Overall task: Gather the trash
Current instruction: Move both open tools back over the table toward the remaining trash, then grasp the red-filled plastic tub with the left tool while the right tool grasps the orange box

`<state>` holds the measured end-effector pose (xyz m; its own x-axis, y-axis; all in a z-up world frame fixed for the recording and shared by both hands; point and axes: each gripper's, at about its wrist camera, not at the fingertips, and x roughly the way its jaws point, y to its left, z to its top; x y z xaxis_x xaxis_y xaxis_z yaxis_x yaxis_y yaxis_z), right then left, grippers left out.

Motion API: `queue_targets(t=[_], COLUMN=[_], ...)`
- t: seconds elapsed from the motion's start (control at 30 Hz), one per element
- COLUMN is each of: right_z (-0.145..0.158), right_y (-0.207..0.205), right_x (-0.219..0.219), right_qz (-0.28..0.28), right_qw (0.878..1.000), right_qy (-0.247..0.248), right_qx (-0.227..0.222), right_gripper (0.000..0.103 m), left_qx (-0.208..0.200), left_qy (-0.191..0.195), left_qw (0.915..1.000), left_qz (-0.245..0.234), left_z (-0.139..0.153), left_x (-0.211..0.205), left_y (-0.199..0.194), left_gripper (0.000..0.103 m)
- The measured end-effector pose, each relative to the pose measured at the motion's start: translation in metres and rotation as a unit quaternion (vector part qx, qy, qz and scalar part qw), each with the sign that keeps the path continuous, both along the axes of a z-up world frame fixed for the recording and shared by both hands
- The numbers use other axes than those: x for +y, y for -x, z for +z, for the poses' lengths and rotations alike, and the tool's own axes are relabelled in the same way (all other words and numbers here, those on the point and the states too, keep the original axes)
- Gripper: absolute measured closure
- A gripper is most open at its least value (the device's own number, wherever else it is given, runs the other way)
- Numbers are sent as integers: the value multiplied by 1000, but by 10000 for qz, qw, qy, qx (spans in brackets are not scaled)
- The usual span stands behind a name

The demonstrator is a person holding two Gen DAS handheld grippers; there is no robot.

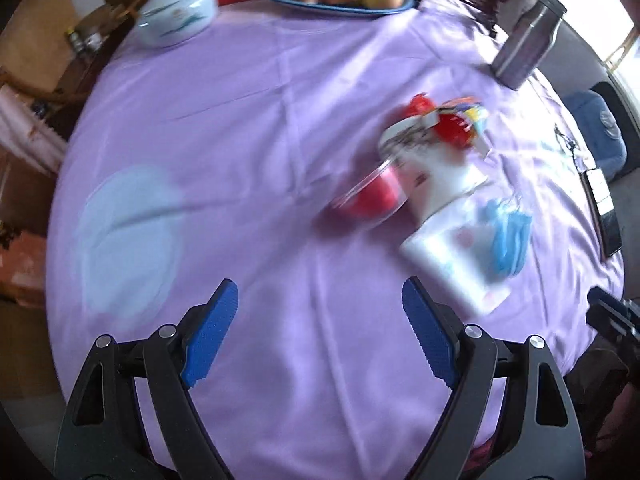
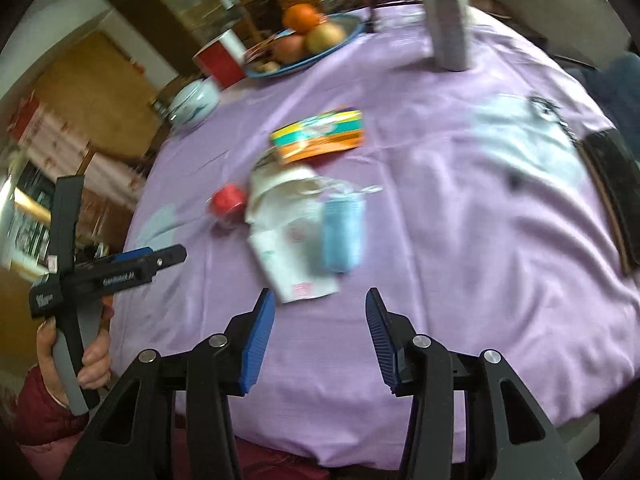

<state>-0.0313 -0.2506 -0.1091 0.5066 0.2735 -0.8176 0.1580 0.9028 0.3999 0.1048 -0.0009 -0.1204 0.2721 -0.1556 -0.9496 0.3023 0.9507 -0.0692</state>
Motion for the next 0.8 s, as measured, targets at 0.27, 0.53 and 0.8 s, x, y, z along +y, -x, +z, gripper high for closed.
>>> queue_targets(t=[0.27,0.53,0.8], right_z=[-4,-15,-27], right_y=[-17,-55,-94], right_x=[-23,-24,-19], right_qz=[-93,230,664], right_qw=[9999,9992,9970], right_qy=[-123,-323,-390], right_qx=[-44,-107,-117], right_gripper=[55,52,52], left_qx=[319,457,603], left_qy=[141,29,222], left_qw=[9994,9987,9972], left_qz=[59,243,394], left_z=[-18,-35,-32], left_x=[-37,-43,-29], left_y=[-47,-62,-61], left_gripper=[21,24,46])
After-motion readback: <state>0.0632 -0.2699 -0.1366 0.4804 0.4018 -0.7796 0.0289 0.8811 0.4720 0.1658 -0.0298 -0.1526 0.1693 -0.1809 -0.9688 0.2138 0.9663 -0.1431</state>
